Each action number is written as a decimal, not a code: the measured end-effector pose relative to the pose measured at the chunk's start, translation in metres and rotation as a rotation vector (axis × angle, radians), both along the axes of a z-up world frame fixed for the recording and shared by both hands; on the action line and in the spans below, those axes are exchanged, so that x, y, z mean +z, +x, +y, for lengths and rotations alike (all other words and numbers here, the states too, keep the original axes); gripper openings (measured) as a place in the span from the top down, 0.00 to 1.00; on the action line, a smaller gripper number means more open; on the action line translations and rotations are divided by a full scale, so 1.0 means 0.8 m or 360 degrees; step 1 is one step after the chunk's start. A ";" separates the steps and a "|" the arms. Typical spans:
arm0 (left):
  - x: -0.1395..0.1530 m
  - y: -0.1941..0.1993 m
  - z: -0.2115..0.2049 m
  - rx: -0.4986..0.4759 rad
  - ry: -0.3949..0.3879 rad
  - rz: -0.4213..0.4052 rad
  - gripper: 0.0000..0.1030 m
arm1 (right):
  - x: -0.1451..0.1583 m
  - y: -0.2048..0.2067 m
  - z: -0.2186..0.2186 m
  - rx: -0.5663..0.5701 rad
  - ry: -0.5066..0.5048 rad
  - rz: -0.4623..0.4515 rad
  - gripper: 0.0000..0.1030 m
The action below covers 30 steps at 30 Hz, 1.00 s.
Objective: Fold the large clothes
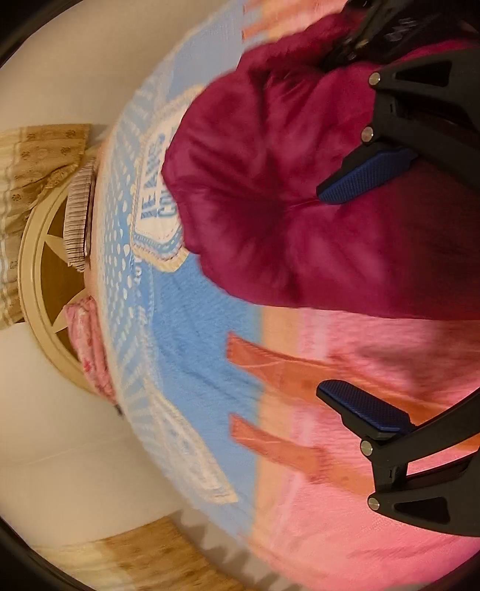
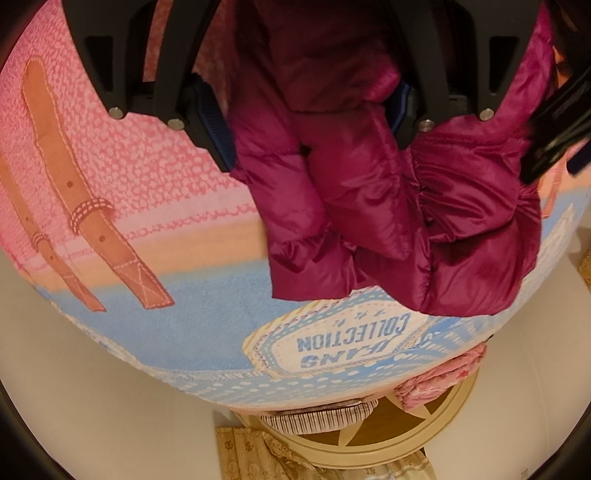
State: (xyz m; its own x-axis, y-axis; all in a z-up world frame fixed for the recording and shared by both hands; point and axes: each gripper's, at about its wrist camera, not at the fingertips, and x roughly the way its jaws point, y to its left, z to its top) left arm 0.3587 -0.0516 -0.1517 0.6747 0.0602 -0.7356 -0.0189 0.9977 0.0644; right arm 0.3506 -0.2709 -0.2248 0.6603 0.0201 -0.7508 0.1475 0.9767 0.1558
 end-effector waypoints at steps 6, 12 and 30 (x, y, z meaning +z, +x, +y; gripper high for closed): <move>0.003 -0.056 0.021 -0.0059 -0.0035 -0.0070 0.06 | 0.022 -0.051 -0.018 0.0007 0.0053 -0.0131 0.10; -0.013 -0.051 0.009 -0.0068 -0.0017 -0.0070 0.06 | 0.003 -0.046 -0.010 0.0057 0.0009 -0.0066 0.15; -0.017 -0.055 -0.030 -0.0282 -0.0017 -0.0031 0.62 | -0.009 -0.050 0.011 0.0192 0.0091 -0.0087 0.59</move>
State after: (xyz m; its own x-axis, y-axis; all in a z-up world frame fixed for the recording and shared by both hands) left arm 0.3145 -0.0758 -0.1653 0.6884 -0.0685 -0.7221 0.1563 0.9862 0.0554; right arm 0.3109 -0.2621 -0.2321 0.6904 0.1432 -0.7091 0.0196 0.9762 0.2161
